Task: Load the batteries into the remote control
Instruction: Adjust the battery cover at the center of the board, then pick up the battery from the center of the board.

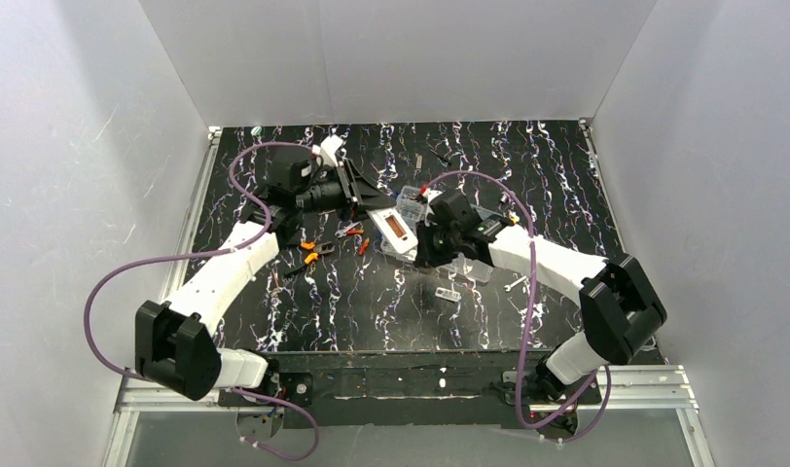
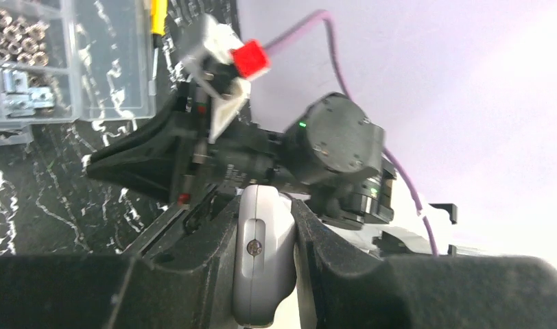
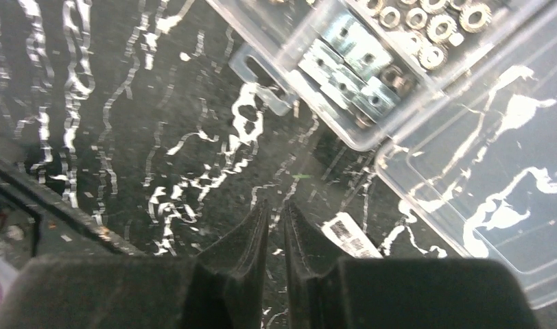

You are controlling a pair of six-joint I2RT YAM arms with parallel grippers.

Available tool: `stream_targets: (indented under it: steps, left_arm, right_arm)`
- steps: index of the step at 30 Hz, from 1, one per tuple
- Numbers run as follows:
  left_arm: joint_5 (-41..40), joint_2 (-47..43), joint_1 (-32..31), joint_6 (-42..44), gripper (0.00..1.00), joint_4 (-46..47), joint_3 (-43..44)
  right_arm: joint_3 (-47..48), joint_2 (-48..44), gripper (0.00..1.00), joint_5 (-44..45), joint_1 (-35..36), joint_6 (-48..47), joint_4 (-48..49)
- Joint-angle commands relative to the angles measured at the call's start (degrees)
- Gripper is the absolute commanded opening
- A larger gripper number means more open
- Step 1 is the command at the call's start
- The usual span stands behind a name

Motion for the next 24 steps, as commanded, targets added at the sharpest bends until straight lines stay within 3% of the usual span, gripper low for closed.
stream_targets:
  steps: [1,5,12,16,20,24]
  left_arm:
    - [2.7,-6.57,0.44,-0.74,0.0,-2.17,7.06]
    - [2.33,-9.37,1.01,1.68,0.0,-7.67,9.96]
    - [1.57,-12.2,1.51,5.67,0.0,-14.87,12.32]
    - [1.79,-13.1,1.65,6.56,0.0,-16.13,12.41]
    - [2.85,-13.95,1.78,8.48,0.0,-18.67,12.97]
    - [2.7,-16.19,2.19,13.12,0.0,-24.34,13.42]
  right_arm:
    - [8.43,3.66,0.23,-5.59,0.45,3.05,0.85]
    - [18.73,9.67,0.25,-4.22,2.83,7.64,-2.69]
    - [32.39,21.41,0.37,-3.92,6.62,17.08,-7.5]
    - [41.17,27.22,0.41,0.2,7.94,18.62,-13.35]
    - [49.5,32.99,0.56,3.9,8.73,19.46,-18.88]
    - [54.99,37.57,0.58,7.01,9.17,20.21,-23.97]
